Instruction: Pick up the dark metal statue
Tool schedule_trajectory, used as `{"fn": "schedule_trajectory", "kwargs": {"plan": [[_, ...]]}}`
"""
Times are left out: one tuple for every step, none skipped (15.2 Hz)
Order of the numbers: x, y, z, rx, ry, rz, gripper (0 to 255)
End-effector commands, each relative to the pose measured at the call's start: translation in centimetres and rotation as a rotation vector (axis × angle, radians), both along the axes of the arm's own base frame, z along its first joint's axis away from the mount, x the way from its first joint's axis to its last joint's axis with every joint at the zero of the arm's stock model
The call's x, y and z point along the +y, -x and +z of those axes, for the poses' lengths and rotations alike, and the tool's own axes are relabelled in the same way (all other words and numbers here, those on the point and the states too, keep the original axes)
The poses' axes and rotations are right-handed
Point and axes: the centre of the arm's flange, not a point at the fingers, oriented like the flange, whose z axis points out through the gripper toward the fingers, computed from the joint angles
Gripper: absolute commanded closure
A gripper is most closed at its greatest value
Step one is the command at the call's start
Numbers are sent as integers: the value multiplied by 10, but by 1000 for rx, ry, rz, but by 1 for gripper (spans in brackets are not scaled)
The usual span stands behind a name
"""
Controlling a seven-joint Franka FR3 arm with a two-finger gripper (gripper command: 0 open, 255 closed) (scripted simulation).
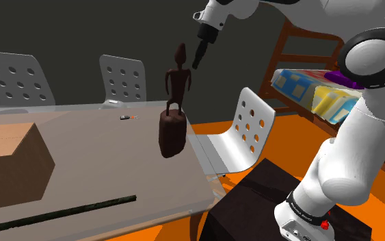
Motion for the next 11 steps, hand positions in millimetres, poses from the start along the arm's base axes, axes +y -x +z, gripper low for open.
{"fn": "schedule_trajectory", "kwargs": {"plan": [[16, -25, -1, -6, -7, 89, 0], [21, -31, -1, -7, -9, 111, 0], [21, -31, -6, -7, -9, 111, 0], [21, -31, -12, -7, -9, 111, 0], [21, -31, -17, -7, -9, 111, 0], [21, -31, -22, -7, -9, 111, 0], [21, -31, -27, -7, -9, 111, 0], [21, -31, -33, -7, -9, 111, 0], [21, -31, -38, -7, -9, 111, 0], [21, -31, -41, -7, -9, 111, 0], [21, -31, -41, -7, -9, 111, 0]]}}
